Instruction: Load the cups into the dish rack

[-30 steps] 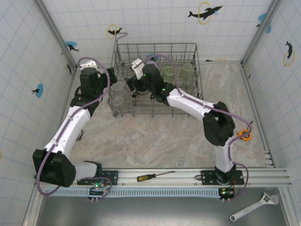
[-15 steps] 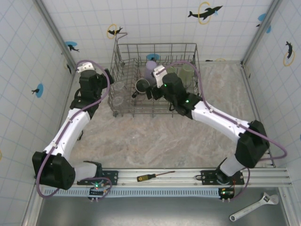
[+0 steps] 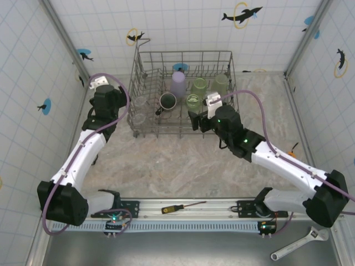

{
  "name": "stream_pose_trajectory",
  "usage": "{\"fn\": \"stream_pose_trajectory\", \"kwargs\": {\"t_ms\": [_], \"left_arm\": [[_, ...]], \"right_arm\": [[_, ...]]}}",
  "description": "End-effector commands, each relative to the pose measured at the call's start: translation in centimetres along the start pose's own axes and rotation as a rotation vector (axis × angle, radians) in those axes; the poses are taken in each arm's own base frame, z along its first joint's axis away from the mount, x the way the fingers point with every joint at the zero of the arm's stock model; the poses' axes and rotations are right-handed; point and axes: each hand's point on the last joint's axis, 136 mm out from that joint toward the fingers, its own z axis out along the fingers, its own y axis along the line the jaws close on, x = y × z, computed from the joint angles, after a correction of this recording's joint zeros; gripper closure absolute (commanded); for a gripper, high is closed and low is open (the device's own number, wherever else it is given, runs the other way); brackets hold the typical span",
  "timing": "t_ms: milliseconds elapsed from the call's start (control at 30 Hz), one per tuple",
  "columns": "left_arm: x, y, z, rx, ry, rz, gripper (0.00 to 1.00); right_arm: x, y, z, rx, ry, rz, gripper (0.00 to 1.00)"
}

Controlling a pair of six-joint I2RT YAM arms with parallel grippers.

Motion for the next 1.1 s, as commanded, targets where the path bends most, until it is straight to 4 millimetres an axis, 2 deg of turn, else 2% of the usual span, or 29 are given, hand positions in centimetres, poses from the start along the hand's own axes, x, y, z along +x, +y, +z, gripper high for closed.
{"fn": "stream_pose_trajectory", "kwargs": {"t_ms": [0, 267, 300, 467, 867, 1067], "left_arm": [[0.8, 2.2, -0.9, -0.09, 0.03, 0.055, 0.02], [2.2, 4.3, -2.3, -0.157, 0.056, 0.069, 0.02], [3.2, 4.7, -2.2, -0.171, 0.079, 0.082, 0.03], [5.1, 5.9, -2.2, -0.219, 0.13, 0.117, 0.02], [7.1, 7.6, -2.6, -0.277, 0.184, 0.152, 0.03], [9.3, 8.5, -2.0, -0.289, 0.263, 0.172, 0.07]], "right_arm": [[0.1, -0.8, -0.8, 0.023, -0.025, 0.03, 0.0], [1.5, -1.3, -1.9, 0.015, -0.023, 0.043, 0.0], [1.7, -1.3, -2.1, 0.015, -0.022, 0.044, 0.0], [2.5, -1.9, -2.9, 0.021, -0.021, 0.062, 0.0], [2.7, -2.3, -3.6, 0.015, -0.025, 0.079, 0.0], [3.3, -2.5, -3.5, 0.009, -0.011, 0.085, 0.0]]}}
